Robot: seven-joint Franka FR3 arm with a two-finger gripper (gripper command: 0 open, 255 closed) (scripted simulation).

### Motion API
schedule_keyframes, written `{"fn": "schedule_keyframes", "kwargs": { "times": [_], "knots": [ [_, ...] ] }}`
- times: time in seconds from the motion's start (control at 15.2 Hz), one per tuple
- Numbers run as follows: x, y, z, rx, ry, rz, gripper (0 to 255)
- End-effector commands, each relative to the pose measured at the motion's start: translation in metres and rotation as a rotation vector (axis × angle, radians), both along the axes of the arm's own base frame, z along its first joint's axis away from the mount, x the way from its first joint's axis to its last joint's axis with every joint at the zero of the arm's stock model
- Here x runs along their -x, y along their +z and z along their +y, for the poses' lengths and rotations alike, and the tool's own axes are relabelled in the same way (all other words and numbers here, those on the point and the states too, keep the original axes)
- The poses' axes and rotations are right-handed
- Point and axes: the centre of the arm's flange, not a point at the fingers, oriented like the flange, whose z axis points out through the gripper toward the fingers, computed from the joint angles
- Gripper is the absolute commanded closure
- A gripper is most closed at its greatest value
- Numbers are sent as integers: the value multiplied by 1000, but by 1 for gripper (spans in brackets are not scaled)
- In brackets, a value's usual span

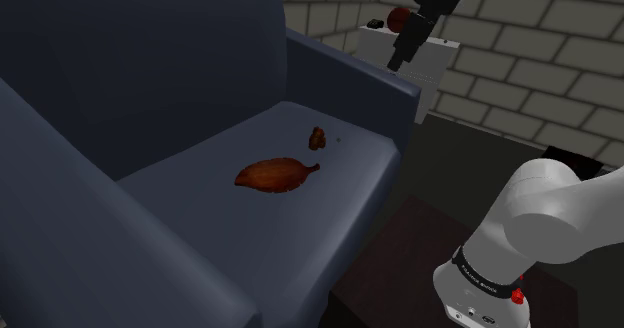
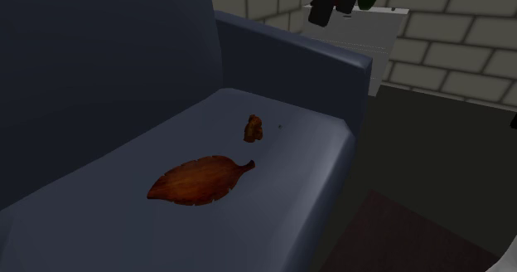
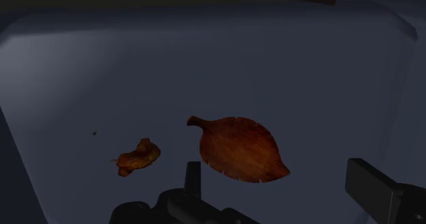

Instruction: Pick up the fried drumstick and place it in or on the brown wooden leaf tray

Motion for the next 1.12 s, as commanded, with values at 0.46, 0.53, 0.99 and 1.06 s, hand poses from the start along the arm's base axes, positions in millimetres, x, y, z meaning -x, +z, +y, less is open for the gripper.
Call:
{"fn": "schedule_keyframes", "kwargs": {
  "times": [0.46, 0.53, 0.99, 1.06],
  "knots": [
    [-67, -64, -25, 19, 3, 50, 0],
    [-76, -73, -29, 21, 4, 57, 0],
    [-139, -140, -55, 40, 7, 107, 0],
    [-148, -150, -59, 43, 8, 114, 0]
  ]
}}
